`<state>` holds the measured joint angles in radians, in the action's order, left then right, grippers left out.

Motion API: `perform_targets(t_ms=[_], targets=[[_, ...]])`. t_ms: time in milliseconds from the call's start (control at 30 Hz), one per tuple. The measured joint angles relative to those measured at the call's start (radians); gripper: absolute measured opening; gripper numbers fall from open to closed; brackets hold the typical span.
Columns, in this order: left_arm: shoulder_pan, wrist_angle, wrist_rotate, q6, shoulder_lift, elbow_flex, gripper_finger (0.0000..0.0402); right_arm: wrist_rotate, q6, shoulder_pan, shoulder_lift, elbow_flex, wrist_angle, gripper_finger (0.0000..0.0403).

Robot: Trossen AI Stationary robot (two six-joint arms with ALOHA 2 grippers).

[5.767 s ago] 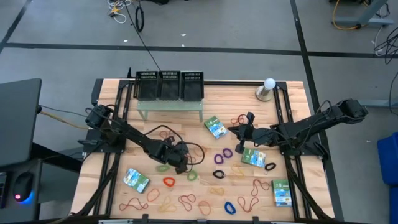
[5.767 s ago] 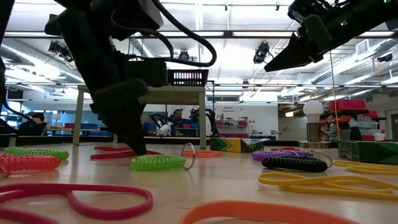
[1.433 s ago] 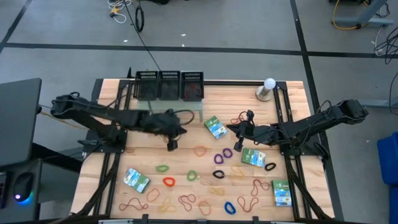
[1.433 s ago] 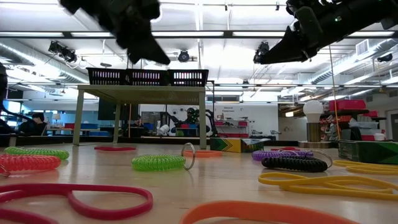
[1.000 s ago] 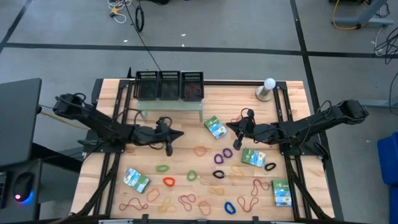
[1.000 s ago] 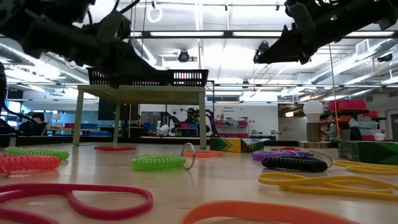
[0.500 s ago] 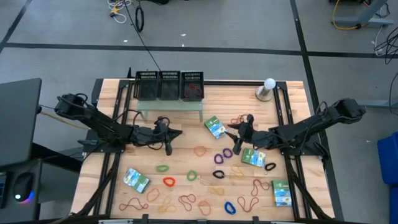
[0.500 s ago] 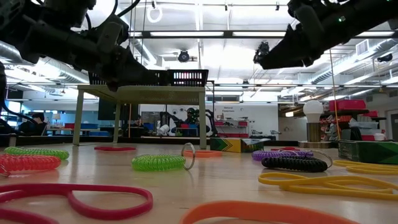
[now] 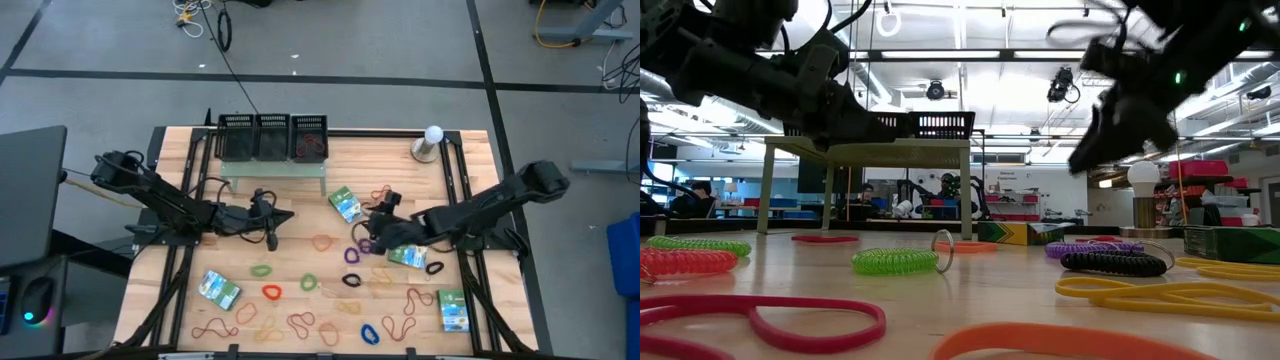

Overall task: Pick & Place Office Desk Supplies
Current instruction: Put the crayon box into the left black bin on the shelf

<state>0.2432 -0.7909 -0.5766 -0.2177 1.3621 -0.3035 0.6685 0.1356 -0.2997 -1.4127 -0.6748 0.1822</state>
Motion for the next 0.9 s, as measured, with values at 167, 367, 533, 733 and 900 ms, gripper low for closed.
perform_targets(t_ms=[167,367,533,733,900], targets=[[0.002,-0.013,0.001,0.007,0.0,0.0,0.0011,0.026,-0.152,0.003,-0.149,-0.027,0.01,0.0222],[0.002,-0.01,0.001,0.007,0.0,0.0,0.0011,0.043,-0.313,0.038,-0.268,-0.078,0.009,0.0221],[0.002,-0.007,0.001,0.007,0.0,0.0,0.0011,0.052,-0.394,0.08,-0.333,-0.108,0.009,0.0197],[0.002,-0.007,0.001,0.005,0.0,0.0,0.0011,0.053,-0.447,0.114,-0.363,-0.132,0.006,0.0139],[0.002,-0.007,0.002,0.005,0.0,0.0,0.0011,0.053,-0.439,0.12,-0.364,-0.133,0.003,0.0085]])
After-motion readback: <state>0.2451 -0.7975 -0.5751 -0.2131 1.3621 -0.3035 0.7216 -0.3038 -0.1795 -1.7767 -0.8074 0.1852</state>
